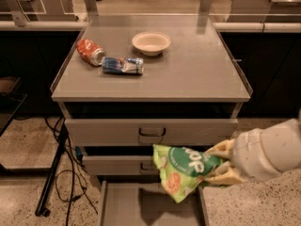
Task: Place green rice chip bag into bottom drawer
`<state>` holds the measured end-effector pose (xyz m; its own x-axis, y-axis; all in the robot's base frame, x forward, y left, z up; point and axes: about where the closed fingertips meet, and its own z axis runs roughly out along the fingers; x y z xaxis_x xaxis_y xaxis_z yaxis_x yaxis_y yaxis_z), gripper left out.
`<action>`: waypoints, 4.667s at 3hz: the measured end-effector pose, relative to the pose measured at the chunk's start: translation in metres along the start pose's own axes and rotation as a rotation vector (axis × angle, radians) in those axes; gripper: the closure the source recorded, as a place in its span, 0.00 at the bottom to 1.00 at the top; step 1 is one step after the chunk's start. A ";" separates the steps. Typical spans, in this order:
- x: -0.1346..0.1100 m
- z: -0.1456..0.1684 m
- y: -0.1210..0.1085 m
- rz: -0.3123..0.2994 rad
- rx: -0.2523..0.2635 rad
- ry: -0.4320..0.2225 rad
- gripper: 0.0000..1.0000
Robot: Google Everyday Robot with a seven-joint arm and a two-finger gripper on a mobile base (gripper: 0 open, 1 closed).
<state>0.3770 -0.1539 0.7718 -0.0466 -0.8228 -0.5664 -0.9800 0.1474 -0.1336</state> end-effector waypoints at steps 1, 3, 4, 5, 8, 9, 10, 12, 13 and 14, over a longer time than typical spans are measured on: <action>0.021 0.049 0.012 -0.034 0.027 0.024 1.00; 0.043 0.081 -0.006 -0.036 0.128 0.061 1.00; 0.043 0.081 -0.006 -0.036 0.128 0.061 1.00; 0.039 0.102 -0.013 -0.063 0.120 0.061 1.00; 0.075 0.206 -0.050 -0.176 0.207 0.034 1.00; 0.103 0.227 -0.056 -0.164 0.222 -0.077 1.00; 0.127 0.244 -0.058 -0.130 0.172 -0.174 1.00; 0.125 0.267 -0.050 -0.126 0.136 -0.152 1.00; 0.135 0.317 -0.016 -0.094 0.064 -0.130 1.00; 0.146 0.361 0.018 -0.087 0.023 -0.108 1.00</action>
Offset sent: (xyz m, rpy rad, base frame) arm 0.0305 0.0057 -0.1430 -0.1098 -0.1234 -0.1028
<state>0.4224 -0.0735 0.3928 0.0603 -0.7695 -0.6358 -0.9746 0.0922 -0.2040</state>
